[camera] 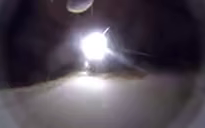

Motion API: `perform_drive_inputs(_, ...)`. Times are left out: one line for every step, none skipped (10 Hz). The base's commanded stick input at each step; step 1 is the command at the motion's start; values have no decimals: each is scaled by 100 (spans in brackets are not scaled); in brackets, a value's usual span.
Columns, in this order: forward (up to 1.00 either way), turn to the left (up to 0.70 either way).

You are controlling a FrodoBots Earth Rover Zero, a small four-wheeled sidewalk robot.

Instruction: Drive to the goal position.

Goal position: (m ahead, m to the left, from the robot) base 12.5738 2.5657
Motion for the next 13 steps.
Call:
perform_drive_inputs(70, 9)
perform_drive_inputs(70, 9)
perform_drive_inputs(70, 9)
perform_drive_inputs(70, 7)
perform_drive_inputs(70, 4)
perform_drive_inputs(70, 3)
perform_drive_inputs(70, 3)
perform_drive_inputs(70, 5)
perform_drive_inputs(70, 7)
perform_drive_inputs(70, 11)
perform_drive_inputs(70, 9)
perform_drive_inputs(70, 7)
perform_drive_inputs(70, 7)
